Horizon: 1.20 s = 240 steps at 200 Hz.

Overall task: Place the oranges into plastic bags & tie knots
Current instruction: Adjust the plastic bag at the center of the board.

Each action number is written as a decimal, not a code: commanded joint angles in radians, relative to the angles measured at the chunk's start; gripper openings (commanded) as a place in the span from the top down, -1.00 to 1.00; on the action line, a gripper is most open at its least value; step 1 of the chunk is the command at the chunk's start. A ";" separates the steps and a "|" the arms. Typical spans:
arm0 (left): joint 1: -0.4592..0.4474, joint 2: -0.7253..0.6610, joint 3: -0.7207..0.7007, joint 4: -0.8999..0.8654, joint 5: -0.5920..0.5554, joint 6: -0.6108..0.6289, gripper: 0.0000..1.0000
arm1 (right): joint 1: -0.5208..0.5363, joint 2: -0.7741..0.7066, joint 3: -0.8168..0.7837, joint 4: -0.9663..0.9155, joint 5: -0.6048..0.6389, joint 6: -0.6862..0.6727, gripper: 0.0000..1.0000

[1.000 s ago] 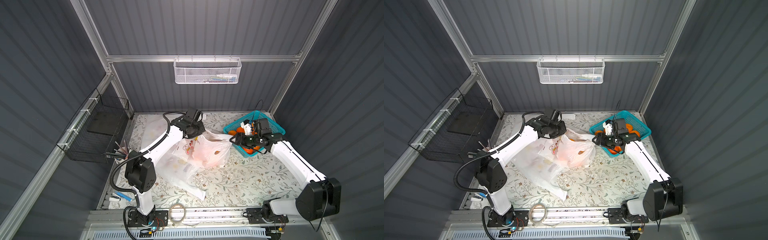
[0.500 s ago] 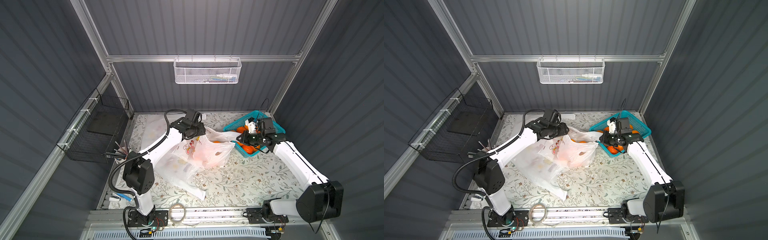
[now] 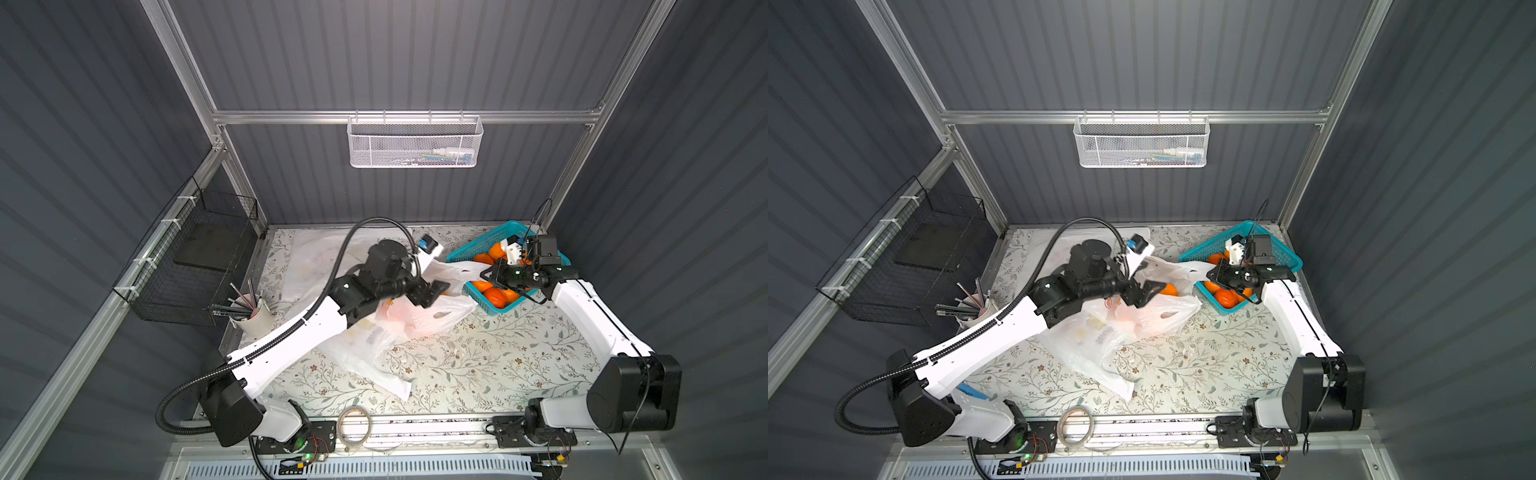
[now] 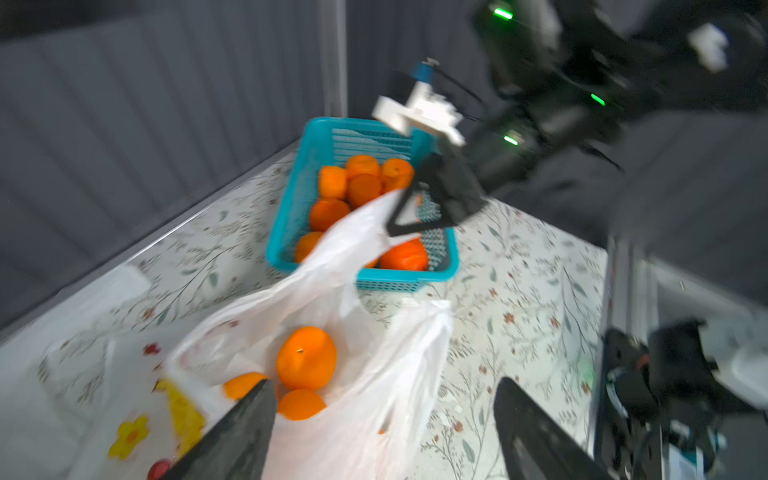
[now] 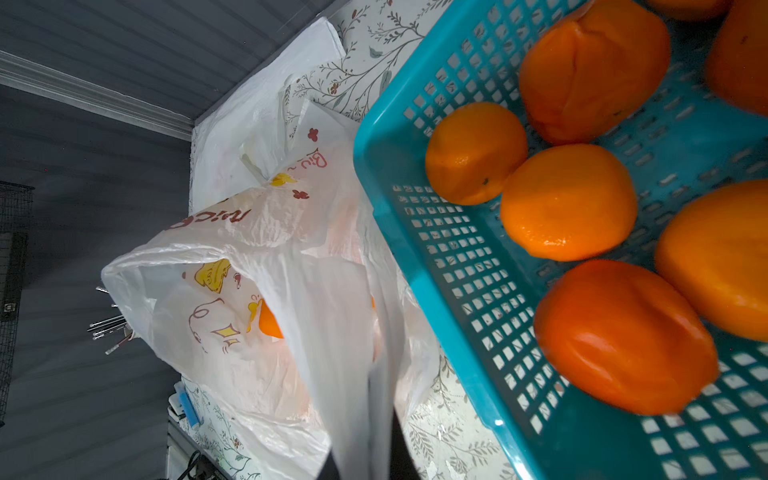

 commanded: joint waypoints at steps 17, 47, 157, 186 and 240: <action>-0.163 0.051 -0.059 -0.009 -0.128 0.257 -0.85 | -0.008 0.011 -0.010 0.019 -0.029 0.001 1.00; -0.242 0.182 0.006 -0.014 -0.310 0.284 -0.91 | -0.010 0.011 -0.013 0.021 -0.035 0.003 1.00; -0.295 0.525 0.249 -0.024 -0.748 0.305 -0.92 | -0.010 0.004 -0.018 0.025 -0.048 0.013 1.00; -0.295 0.553 0.245 0.012 -0.767 0.321 -0.53 | -0.010 0.001 -0.019 0.029 -0.057 0.019 1.00; -0.294 0.457 0.184 0.067 -0.805 0.371 1.00 | -0.008 -0.048 -0.015 0.046 -0.132 0.041 1.00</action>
